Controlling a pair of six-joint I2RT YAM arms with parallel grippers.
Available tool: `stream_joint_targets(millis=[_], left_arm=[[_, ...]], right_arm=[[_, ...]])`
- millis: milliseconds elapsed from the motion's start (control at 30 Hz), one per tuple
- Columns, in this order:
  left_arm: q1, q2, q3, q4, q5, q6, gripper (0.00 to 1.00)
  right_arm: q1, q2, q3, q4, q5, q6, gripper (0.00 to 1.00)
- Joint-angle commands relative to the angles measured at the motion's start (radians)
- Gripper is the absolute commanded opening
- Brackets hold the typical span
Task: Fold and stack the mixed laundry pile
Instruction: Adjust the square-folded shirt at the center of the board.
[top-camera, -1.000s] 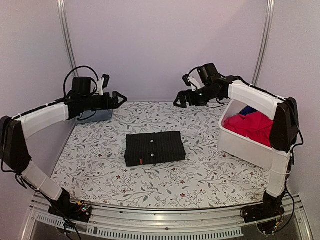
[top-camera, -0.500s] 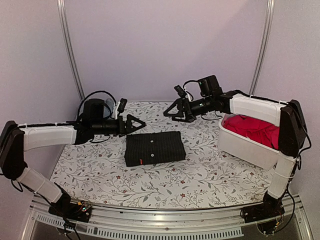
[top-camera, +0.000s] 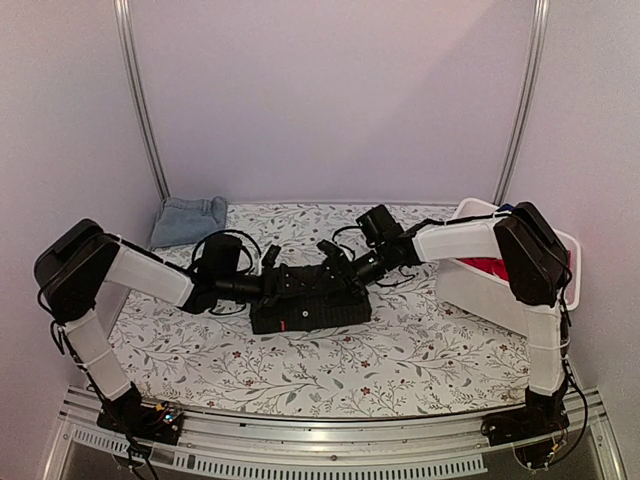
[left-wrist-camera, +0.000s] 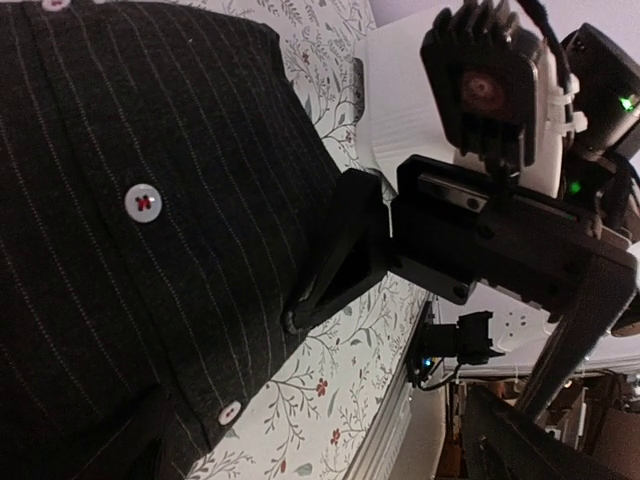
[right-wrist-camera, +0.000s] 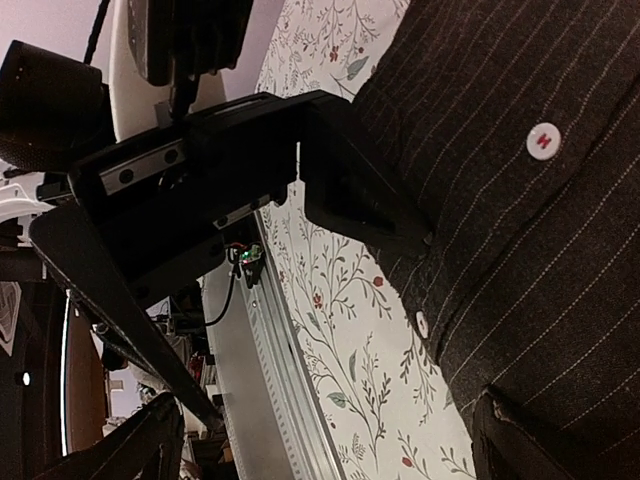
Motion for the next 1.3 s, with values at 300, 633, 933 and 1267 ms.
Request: stream_joint_targets(millis=[300, 633, 933, 1267], left_arm=[[0.102, 0.003, -0.122, -0.014, -0.027, 0.02, 1.0], [0.097, -0.017, 0.131, -0.146, 0.017, 0.13, 1.0], [0.126, 0.218, 0.208, 0.012, 0.013, 0.048, 1.0], [0.217, 0.229, 0.123, -0.069, -0.037, 0.083, 1.0]], right_arm=[[-0.062, 0.086, -0.104, -0.094, 0.096, -0.092, 0.99], [-0.085, 0.022, 0.14, -0.083, 0.065, -0.055, 0.99], [-0.078, 0.199, 0.215, 0.012, 0.114, 0.048, 0.99], [-0.067, 0.301, 0.284, -0.193, 0.317, -0.123, 0.99]])
